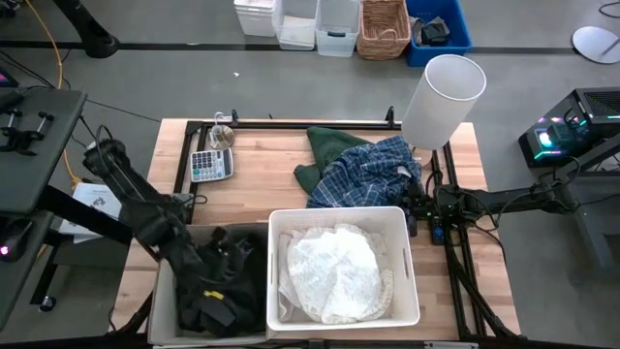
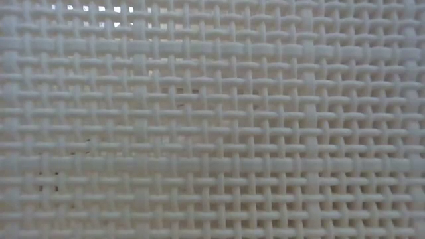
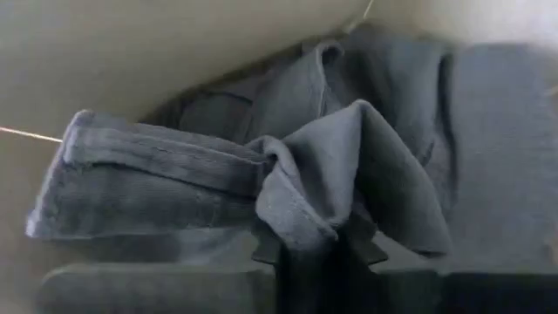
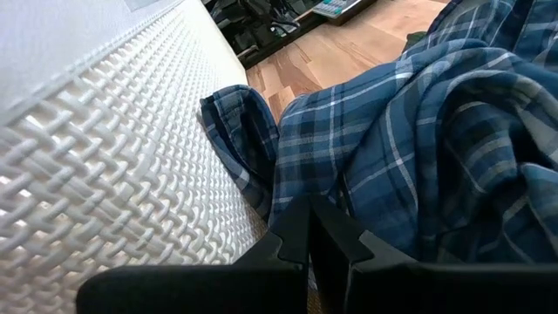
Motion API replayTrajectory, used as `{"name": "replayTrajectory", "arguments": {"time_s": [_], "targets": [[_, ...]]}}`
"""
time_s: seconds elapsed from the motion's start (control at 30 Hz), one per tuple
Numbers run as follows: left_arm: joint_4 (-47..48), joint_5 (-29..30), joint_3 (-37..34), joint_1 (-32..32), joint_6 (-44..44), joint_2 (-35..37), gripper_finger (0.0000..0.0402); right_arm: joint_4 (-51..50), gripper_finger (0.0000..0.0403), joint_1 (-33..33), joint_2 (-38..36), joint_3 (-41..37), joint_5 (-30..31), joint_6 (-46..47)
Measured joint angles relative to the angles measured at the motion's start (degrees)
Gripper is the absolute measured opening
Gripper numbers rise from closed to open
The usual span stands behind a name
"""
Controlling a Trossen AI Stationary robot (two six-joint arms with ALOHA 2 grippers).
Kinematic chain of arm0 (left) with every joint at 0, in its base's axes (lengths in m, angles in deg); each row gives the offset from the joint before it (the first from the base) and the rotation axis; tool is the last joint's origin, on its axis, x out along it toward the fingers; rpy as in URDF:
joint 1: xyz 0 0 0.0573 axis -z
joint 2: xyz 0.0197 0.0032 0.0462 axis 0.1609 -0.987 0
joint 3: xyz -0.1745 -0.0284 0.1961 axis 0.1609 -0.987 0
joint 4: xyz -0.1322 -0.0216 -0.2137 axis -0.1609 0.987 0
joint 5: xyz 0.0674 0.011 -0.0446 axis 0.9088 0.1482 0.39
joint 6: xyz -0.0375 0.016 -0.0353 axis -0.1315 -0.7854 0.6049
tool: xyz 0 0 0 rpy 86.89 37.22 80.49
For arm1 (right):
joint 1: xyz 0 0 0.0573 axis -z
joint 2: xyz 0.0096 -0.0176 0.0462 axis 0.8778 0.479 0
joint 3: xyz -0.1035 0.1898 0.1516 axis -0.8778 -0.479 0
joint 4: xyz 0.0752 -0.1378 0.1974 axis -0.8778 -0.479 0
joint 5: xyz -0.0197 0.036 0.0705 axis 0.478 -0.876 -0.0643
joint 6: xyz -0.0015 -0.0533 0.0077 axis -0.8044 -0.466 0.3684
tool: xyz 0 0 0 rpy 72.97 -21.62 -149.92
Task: Sort clothes
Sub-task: Put the black shorts into the beige laundry organizer, then put the blue checkered polo into the beige laundry organizer
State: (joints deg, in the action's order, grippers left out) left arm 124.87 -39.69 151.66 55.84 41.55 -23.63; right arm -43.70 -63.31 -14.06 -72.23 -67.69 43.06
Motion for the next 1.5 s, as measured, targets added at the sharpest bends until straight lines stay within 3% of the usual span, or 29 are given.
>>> {"name": "replayTrajectory", "arguments": {"time_s": [0.13, 0.4, 0.57, 0.67, 0.77, 0.83, 0.93, 1.03, 1.33, 1.5], "targets": [[3.9, -1.6, 4.3, -1.1, -1.0, -3.2, 0.0121, 0.0, 0.0, 0.0, 0.0, 0.0, 0.0, 0.0], [22.0, -3.6, 21.9, -6.8, 0.8, -5.1, 0.0256, 0.0, 0.0, 0.0, 0.0, 0.0, 0.0, 0.0], [23.7, -8.1, 27.8, -12.0, -0.7, -4.5, 0.0289, 0.0, 0.0, 0.0, 0.0, 0.0, 0.0, 0.0], [23.1, -2.3, 30.1, -15.8, -6.3, -4.6, 0.0291, 0.0, 0.0, 0.0, 0.0, 0.0, 0.0, 0.0], [15.6, 5.0, 30.5, -23.2, -14.6, -4.5, 0.0291, 0.0, 0.0, 0.0, 0.0, 0.0, 0.0, 0.0], [6.9, 2.3, 29.8, -30.4, -18.7, -5.7, 0.0292, 0.0, 0.0, 0.0, 0.0, 0.0, 0.0, 0.0], [-3.6, -6.4, 29.0, -40.7, -20.8, -10.8, 0.0292, 0.0, 0.0, 0.0, 0.0, 0.0, 0.0, 0.0], [-11.2, -7.0, 28.9, -47.7, -26.2, -18.2, 0.0292, 0.0, 0.0, 0.0, 0.0, 0.0, 0.0, 0.0], [-27.6, -6.6, 31.5, -57.2, -33.0, -37.9, 0.0292, -0.1, 0.0, 0.0, 0.0, 0.0, 0.0, 0.0], [-33.0, -1.5, 33.9, -58.6, -38.5, -46.2, 0.0292, -0.2, 0.0, 0.0, 0.0, 0.0, 0.0, 0.0]]}}
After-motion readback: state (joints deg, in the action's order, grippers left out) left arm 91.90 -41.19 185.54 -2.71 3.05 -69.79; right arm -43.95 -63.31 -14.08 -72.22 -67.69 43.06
